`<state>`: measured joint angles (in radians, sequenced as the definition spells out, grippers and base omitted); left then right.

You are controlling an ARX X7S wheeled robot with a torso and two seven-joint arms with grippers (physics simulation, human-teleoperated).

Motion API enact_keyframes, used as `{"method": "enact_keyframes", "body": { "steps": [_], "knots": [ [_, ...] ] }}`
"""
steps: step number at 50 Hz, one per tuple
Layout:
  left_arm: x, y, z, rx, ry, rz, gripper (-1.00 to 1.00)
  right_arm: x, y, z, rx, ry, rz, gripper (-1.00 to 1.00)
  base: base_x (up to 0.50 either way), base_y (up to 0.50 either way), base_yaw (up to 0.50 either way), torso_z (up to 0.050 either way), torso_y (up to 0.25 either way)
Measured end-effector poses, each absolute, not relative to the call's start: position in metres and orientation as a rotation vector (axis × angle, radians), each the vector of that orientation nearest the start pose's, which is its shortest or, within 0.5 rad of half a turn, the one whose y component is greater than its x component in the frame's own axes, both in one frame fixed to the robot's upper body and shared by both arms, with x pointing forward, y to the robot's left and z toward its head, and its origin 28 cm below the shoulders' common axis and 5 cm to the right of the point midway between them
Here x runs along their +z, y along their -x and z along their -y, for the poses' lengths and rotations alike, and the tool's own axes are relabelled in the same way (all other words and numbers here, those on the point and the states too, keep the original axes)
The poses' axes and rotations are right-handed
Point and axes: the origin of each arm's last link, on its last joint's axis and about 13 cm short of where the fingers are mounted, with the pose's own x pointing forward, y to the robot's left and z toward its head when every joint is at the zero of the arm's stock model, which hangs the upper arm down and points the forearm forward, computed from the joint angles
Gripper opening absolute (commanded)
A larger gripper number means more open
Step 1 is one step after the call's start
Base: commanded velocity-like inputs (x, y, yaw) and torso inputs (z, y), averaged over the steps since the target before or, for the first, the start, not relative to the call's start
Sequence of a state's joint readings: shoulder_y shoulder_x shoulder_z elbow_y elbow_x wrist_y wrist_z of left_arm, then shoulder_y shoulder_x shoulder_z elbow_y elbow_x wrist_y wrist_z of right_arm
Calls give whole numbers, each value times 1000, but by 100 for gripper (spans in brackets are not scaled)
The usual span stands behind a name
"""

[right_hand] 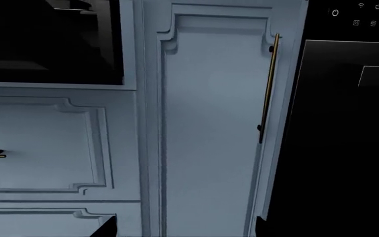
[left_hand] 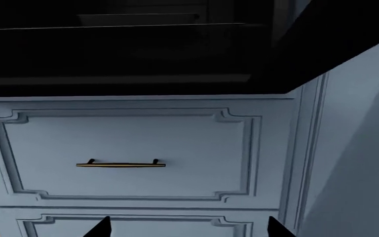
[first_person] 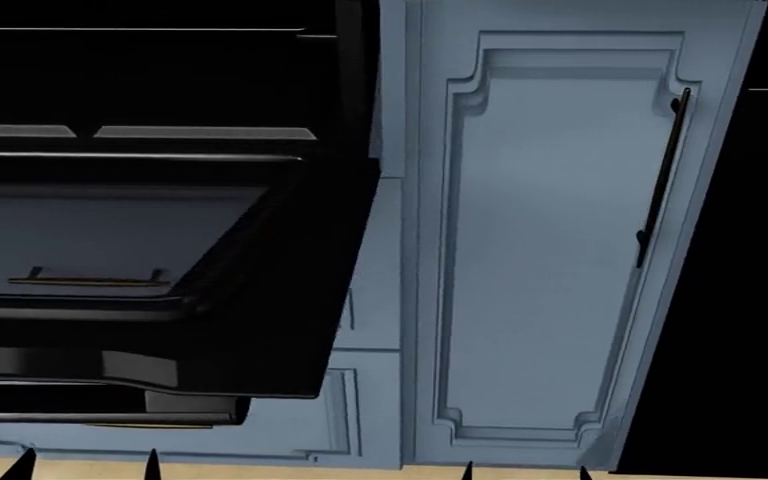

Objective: Close the oven door

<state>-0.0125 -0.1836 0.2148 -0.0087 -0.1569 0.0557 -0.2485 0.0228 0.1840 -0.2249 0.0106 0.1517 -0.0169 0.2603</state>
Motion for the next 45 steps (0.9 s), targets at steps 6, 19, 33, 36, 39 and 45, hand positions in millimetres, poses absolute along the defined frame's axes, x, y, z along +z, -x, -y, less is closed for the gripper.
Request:
{"method": "enact_keyframes", "body": {
  "steps": [6, 19, 33, 36, 39, 45],
  "knots": [
    [13, -209, -207, 38, -21, 30, 100, 12, -211, 96, -40, 37, -5, 100, 0, 468, 0, 0, 0],
    [13, -209, -206, 40, -28, 31, 100, 12, -211, 97, -43, 35, -6, 100, 0, 468, 0, 0, 0],
    [12, -209, -206, 42, -32, 30, 100, 11, -211, 97, -44, 34, -7, 100, 0, 469, 0, 0, 0],
    [12, -209, -206, 42, -32, 30, 100, 11, -211, 97, -44, 33, -8, 100, 0, 469, 0, 0, 0],
    [12, -210, -206, 42, -32, 30, 100, 11, -211, 97, -44, 33, -8, 100, 0, 469, 0, 0, 0],
    [12, -210, -207, 42, -32, 30, 100, 11, -211, 97, -44, 33, -7, 100, 0, 467, 0, 0, 0]
  ]
}}
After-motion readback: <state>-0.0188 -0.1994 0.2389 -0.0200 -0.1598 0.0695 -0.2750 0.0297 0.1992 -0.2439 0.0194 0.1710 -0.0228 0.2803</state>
